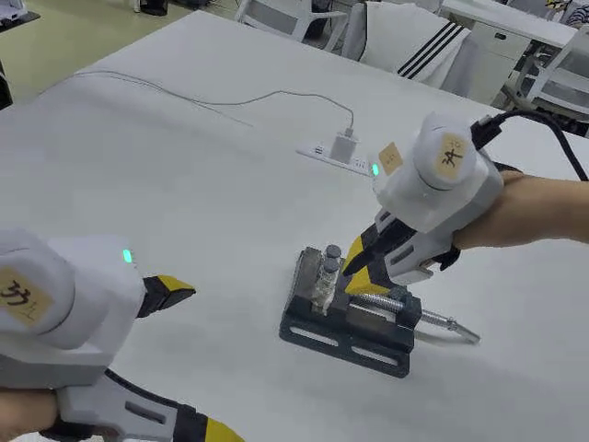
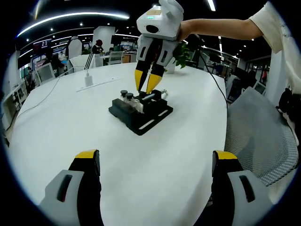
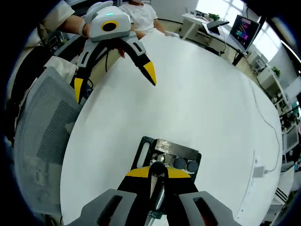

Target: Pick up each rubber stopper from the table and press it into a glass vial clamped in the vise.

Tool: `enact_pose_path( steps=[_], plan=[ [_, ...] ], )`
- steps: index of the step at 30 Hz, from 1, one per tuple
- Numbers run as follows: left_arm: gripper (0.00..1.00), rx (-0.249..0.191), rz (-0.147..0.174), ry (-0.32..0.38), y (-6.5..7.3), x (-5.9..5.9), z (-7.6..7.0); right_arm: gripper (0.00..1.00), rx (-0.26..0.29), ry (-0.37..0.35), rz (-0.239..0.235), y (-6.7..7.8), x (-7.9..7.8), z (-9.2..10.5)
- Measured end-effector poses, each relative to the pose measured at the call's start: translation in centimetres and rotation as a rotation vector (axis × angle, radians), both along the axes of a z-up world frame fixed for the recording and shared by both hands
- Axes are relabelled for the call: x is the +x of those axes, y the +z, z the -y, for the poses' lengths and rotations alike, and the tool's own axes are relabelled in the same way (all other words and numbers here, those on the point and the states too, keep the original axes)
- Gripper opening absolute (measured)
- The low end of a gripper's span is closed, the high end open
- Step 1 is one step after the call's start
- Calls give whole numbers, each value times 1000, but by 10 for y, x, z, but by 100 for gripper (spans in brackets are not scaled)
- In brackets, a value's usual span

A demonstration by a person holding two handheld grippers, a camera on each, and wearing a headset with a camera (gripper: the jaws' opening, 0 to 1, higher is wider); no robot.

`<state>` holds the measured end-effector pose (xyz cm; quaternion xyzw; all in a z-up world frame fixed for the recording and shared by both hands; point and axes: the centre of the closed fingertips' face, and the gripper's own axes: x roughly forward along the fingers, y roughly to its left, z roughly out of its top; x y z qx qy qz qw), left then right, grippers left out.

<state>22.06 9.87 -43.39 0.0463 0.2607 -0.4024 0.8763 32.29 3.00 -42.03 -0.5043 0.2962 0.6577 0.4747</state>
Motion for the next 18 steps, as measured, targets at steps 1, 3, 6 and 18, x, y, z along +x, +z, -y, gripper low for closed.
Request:
enact_pose_path(
  steps=[1, 3, 6, 18],
  plan=[
    [99, 0, -1, 1, 0, 0, 0, 5, -8, 12, 6, 0, 1, -1],
    [99, -1, 0, 2, 0, 0, 0, 5, -16, 18, 9, -1, 1, -1],
    [99, -2, 0, 5, -1, 1, -1, 5, -26, 29, 17, 1, 4, -3],
    [99, -9, -7, 18, -3, 1, -3, 5, -76, 65, 22, -3, 7, -11]
  ],
)
